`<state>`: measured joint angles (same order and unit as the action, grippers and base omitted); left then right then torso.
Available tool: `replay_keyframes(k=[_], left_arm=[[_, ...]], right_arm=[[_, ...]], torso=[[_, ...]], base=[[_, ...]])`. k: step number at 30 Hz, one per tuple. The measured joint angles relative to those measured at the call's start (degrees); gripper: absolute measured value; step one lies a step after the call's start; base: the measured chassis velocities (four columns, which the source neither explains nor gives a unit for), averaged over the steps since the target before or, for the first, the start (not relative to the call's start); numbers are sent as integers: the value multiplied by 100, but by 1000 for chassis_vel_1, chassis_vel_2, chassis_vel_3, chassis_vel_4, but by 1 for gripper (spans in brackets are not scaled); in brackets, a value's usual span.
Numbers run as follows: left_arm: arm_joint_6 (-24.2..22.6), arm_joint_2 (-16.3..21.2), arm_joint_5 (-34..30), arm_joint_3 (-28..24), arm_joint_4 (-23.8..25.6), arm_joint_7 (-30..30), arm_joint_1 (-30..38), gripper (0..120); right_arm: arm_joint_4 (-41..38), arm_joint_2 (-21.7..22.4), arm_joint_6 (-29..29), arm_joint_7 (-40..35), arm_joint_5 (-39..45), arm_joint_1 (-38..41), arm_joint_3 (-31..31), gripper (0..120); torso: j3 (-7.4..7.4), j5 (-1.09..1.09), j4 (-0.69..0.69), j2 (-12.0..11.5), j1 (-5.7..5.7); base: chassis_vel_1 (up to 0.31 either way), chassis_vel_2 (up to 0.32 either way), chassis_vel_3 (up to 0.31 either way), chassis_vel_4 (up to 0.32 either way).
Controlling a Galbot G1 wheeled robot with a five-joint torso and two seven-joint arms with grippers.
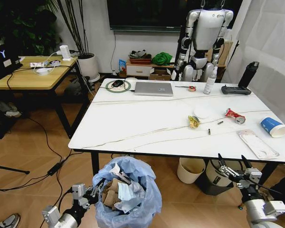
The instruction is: Pick up the trash bin and place the trash from the table into it.
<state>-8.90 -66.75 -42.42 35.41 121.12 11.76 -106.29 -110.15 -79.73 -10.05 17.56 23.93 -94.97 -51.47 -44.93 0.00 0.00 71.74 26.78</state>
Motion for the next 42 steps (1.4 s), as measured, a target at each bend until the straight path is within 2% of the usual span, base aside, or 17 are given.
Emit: replay_keyframes(k=[15, 42], left_arm=[[0, 6, 55, -56, 6, 0, -2, 1], [-13, 0, 81, -108, 2, -9, 12, 1]], right_arm=[[-4, 8, -2, 31, 87, -18, -36, 100], [38, 51, -29, 93, 138, 12, -51, 100]], torso=[[0, -1, -1, 0, 0], [0, 0, 0, 0, 1]], base=[[-28, -31, 30, 26], [-92, -93, 89, 95]])
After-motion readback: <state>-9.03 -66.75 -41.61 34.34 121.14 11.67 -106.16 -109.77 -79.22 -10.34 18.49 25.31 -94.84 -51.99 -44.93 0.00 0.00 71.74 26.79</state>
